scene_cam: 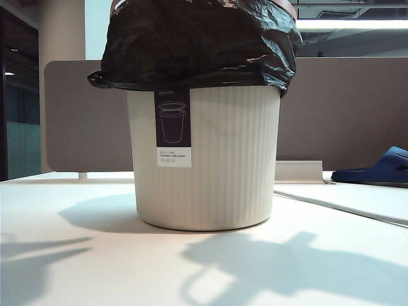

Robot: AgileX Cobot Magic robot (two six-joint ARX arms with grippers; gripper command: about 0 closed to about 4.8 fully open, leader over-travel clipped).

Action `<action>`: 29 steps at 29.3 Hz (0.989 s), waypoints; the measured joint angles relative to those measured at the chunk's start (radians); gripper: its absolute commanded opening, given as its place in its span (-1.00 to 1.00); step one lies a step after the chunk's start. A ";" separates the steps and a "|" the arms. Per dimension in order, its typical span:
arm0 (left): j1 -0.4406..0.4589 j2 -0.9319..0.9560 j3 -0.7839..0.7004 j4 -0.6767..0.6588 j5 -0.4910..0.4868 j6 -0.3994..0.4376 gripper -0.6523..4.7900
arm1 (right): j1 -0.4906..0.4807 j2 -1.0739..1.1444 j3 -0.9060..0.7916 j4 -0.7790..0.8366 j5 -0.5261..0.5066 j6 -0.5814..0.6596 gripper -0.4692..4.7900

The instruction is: Open the ring lid of the trash can, pull out the black garbage bag inside, and place it on the table.

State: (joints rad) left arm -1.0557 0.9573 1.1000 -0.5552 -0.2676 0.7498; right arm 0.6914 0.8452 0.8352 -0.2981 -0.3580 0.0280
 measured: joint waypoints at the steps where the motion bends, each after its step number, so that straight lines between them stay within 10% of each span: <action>1: -0.027 0.000 0.000 0.001 -0.031 0.026 -0.16 | 0.000 0.000 0.000 0.000 0.002 0.000 -0.84; 13: -0.139 0.128 -0.036 0.072 -0.440 0.133 -0.07 | 0.000 0.000 0.000 -0.014 0.003 0.000 -0.84; 29: -0.120 0.122 -0.046 0.200 -0.475 0.134 -0.03 | 0.070 -0.003 0.002 0.012 0.027 -0.111 -0.84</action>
State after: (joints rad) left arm -1.1759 1.0798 1.0542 -0.3553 -0.7425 0.8833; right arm 0.7612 0.8417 0.8371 -0.2863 -0.3313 -0.0834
